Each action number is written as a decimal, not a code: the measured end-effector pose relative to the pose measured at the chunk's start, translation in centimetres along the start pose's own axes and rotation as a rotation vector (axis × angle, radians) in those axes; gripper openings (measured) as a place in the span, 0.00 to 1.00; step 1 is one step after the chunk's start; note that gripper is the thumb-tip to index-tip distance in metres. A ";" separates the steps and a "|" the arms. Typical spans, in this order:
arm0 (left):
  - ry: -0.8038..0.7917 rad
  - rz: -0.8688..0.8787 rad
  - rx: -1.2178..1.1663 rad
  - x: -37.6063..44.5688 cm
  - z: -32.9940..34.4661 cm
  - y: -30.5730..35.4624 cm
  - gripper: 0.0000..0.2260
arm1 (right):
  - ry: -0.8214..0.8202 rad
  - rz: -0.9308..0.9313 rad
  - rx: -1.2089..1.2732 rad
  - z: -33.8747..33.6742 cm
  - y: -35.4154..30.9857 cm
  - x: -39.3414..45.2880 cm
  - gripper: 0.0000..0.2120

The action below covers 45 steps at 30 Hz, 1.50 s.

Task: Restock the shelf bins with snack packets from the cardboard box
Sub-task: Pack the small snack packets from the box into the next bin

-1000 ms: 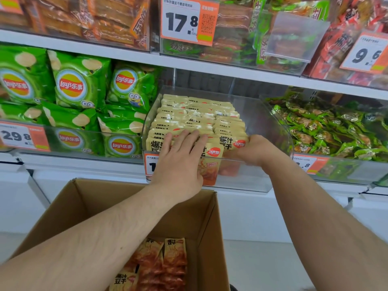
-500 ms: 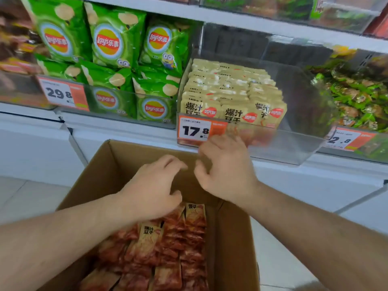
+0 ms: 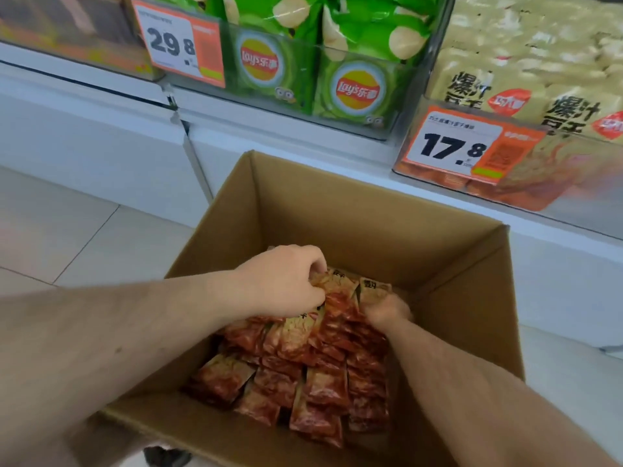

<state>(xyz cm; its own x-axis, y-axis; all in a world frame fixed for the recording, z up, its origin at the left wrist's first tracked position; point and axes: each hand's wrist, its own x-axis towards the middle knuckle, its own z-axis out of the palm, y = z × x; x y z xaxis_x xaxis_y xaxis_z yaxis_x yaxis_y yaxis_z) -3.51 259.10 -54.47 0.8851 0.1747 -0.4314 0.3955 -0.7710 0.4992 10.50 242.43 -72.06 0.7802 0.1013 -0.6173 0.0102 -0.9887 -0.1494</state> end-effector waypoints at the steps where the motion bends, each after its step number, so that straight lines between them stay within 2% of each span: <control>1: -0.014 -0.015 -0.031 0.4 0.3 -0.1 0.16 | 0.007 0.046 0.004 0.7 0.3 0.7 0.25; 6: -0.069 -0.082 -0.084 1.7 1.0 -1.2 0.17 | -0.059 0.144 -0.101 2.9 1.2 4.0 0.34; 8: -0.064 -0.109 -0.093 1.9 1.1 -1.8 0.16 | -0.090 0.143 -0.148 3.2 1.3 4.8 0.31; 10: -0.071 -0.142 -0.113 1.9 1.1 -2.3 0.15 | -0.038 0.172 -0.103 3.1 1.6 5.0 0.26; 13: -0.108 -0.196 -0.159 1.8 1.1 -2.4 0.15 | 0.065 0.242 0.138 2.3 2.1 4.6 0.21; 17: -0.071 -0.290 -0.382 1.7 0.9 -1.9 0.12 | -0.041 0.328 0.525 1.2 2.2 4.0 0.18; 20: -0.064 -0.346 -0.528 1.3 0.8 -1.7 0.08 | -0.007 0.292 0.816 0.1 1.3 1.5 0.09; 22: -0.056 -0.401 -0.634 1.0 0.7 -1.9 0.05 | -0.110 0.217 0.945 -0.6 -0.1 -1.5 0.05; 25: -0.018 -0.494 -0.839 0.6 0.7 -2.3 0.10 | -0.526 0.025 1.087 -1.5 -2.5 -5.7 0.04; 27: -0.012 -0.550 -0.984 0.4 0.8 -2.5 0.13 | -0.733 -0.104 1.112 -1.6 -3.9 -8.1 0.06; 29: 0.017 -0.595 -1.104 0.0 0.9 -2.6 0.11 | -0.847 -0.197 1.087 -1.3 -5.0 -10.0 0.05; 32: 0.144 -0.585 -1.102 -0.3 1.1 -3.6 0.06 | -0.947 -0.293 1.018 -1.6 -5.7 -10.2 0.04; 34: 0.174 -0.560 -1.064 -0.4 0.9 -4.4 0.08 | -0.888 -0.266 0.943 -2.0 -5.3 -8.5 0.03; 36: 0.184 -0.549 -1.032 -0.5 0.7 -5.1 0.08 | -0.635 -0.115 0.827 -1.9 -4.5 -6.0 0.08; 39: 0.170 -0.555 -0.998 -0.3 0.7 -5.8 0.09 | -0.296 0.069 0.642 -0.3 -3.2 -2.4 0.07; 42: 0.161 -0.549 -0.940 0.3 0.8 -6.0 0.09 | -0.156 0.087 0.538 1.7 -3.2 0.8 0.10; 45: 0.121 -0.540 -0.893 1.0 0.8 -6.1 0.08 | -0.076 0.018 0.229 3.0 -4.4 2.7 0.11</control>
<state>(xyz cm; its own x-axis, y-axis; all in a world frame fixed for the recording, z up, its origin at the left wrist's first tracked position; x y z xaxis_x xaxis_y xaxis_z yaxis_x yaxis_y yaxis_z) -5.27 263.49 -58.55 0.5359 0.4589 -0.7087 0.7388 0.1514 0.6567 10.71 247.39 -75.36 0.7295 0.1009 -0.6765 -0.1516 -0.9406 -0.3037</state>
